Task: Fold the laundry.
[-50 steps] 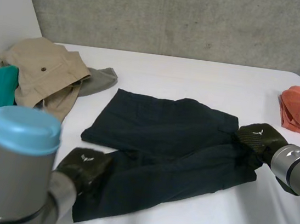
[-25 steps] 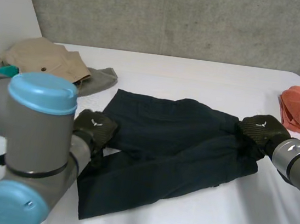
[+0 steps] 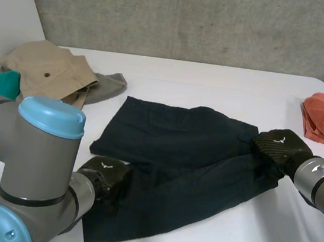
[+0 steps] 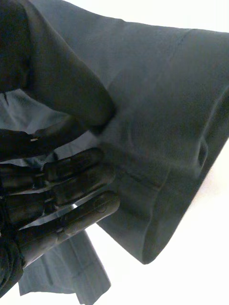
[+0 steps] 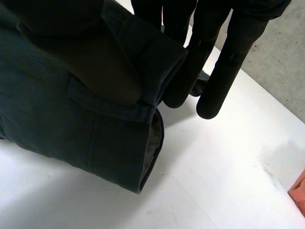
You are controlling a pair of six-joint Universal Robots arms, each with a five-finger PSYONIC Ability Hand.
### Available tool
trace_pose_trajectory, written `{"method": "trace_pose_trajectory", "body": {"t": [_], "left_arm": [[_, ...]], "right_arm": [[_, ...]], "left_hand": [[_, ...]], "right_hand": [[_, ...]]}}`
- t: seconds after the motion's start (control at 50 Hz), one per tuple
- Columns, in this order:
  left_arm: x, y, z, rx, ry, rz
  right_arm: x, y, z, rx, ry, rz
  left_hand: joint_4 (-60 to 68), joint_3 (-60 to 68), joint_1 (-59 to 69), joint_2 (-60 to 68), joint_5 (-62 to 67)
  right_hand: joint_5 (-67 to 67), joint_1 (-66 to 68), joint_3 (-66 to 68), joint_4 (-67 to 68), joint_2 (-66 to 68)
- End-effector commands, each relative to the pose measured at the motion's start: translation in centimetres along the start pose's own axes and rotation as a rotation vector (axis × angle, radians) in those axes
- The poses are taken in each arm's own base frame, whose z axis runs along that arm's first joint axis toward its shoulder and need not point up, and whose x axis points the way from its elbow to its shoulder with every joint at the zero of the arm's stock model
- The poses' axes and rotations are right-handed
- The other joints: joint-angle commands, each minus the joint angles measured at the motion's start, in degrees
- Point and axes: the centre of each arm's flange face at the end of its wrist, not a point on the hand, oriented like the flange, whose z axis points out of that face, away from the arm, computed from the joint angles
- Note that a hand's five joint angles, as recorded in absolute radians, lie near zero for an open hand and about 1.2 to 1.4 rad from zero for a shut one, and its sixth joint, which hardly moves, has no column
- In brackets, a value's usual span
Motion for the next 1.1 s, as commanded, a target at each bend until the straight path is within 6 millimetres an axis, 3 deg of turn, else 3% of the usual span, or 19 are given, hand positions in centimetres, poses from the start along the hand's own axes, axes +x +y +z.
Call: {"method": "trace_pose_trajectory", "body": {"t": [0.02,0.14,0.2,0.32,0.38,0.42,0.48,0.52,0.66,0.78,0.8,0.82,0.86,0.88,0.9,0.98,1.04,1.1], "left_arm": [[-0.2,-1.4,-0.1,0.043,-0.021,0.014],[-0.6,-4.4,0.1,0.161,-0.035,0.05],[-1.0,-7.2,0.9,0.29,-0.065,0.087],[-1.9,-10.5,6.0,0.481,-0.172,0.244],[-2.0,-11.2,7.8,0.525,-0.207,0.319],[-2.1,-11.3,10.1,0.551,-0.24,0.385],[-2.7,-12.0,13.1,0.618,-0.3,0.43],[-2.8,-12.3,14.0,0.646,-0.319,0.438],[-5.0,-12.8,18.5,0.725,-0.411,0.469],[-5.5,-12.2,20.7,0.73,-0.437,0.509],[-5.5,-12.1,20.9,0.73,-0.441,0.511],[-5.4,-11.7,21.4,0.73,-0.431,0.519],[-5.2,-11.3,21.8,0.737,-0.416,0.525],[-5.1,-11.2,21.9,0.742,-0.41,0.528],[-5.0,-11.3,21.9,0.761,-0.409,0.534],[-4.9,-12.3,21.2,0.805,-0.428,0.527],[-4.9,-14.5,18.8,0.846,-0.438,0.518],[-5.1,-15.7,16.6,0.864,-0.443,0.507]], "right_arm": [[0.3,-0.5,0.1,0.014,0.011,-0.003],[0.9,-1.5,0.3,0.044,0.028,-0.024],[1.4,-2.3,0.6,0.068,0.049,-0.031],[3.4,-3.2,3.0,0.096,0.143,-0.044],[4.4,-3.2,4.3,0.102,0.216,-0.053],[4.9,-3.5,5.7,0.131,0.274,-0.066],[4.8,-3.8,8.0,0.188,0.319,-0.088],[4.6,-3.7,9.0,0.205,0.328,-0.094],[3.5,-2.2,13.8,0.275,0.317,-0.134],[1.5,-0.1,16.4,0.251,0.284,-0.14],[1.4,0.0,16.6,0.248,0.285,-0.144],[1.4,0.1,16.7,0.243,0.3,-0.153],[1.7,-0.1,16.7,0.244,0.322,-0.167],[2.0,-0.7,16.5,0.255,0.344,-0.176],[2.2,-1.1,16.3,0.264,0.356,-0.178],[3.8,-4.5,14.8,0.36,0.42,-0.18],[4.7,-7.0,12.9,0.415,0.446,-0.174],[5.3,-7.9,11.4,0.428,0.446,-0.157]], "left_hand": [[12.99,13.36,13.97,13.26,14.79],[12.99,13.36,13.97,13.26,14.79],[12.99,13.36,13.97,13.26,14.79],[12.99,13.36,13.97,13.26,14.79],[12.99,13.36,13.97,13.26,14.79],[12.99,13.36,13.97,13.26,14.79],[12.99,13.36,13.97,13.26,14.79],[12.99,13.36,13.97,13.26,14.79],[12.99,13.36,13.97,13.26,14.79],[12.99,13.36,13.97,13.26,14.79],[12.99,13.36,13.97,13.26,14.79],[12.99,13.36,13.97,13.26,14.79],[12.99,13.36,13.97,13.26,14.79],[1.86,2.23,2.84,2.12,3.65],[-21.74,-21.37,-20.75,-21.47,-19.94],[-52.03,-51.66,-51.04,-51.76,-50.23],[-54.95,-54.58,-53.96,-54.68,-53.15],[-54.94,-54.57,-53.96,-54.68,-53.15]], "right_hand": [[12.75,18.31,11.42,11.15,12.09],[12.75,18.31,11.42,11.15,12.09],[12.75,18.31,11.42,11.15,12.09],[12.75,18.31,11.42,11.15,12.09],[12.75,18.31,11.42,11.15,12.09],[12.75,18.31,11.42,11.15,12.09],[12.75,18.31,11.42,11.15,12.09],[12.75,18.31,11.42,11.15,12.09],[12.75,18.31,11.42,11.15,12.09],[12.75,18.31,11.42,11.15,12.09],[2.82,8.38,1.49,1.22,2.16],[-19.76,-14.2,-21.09,-21.36,-20.42],[-41.24,-35.68,-42.57,-42.84,-41.9],[-57.25,-51.69,-58.58,-58.85,-57.91],[-57.25,-51.69,-58.58,-58.85,-57.91],[-57.25,-51.69,-58.58,-58.85,-57.91],[-57.25,-51.69,-58.58,-58.85,-57.91],[-57.25,-51.69,-58.58,-58.85,-57.91]]}}
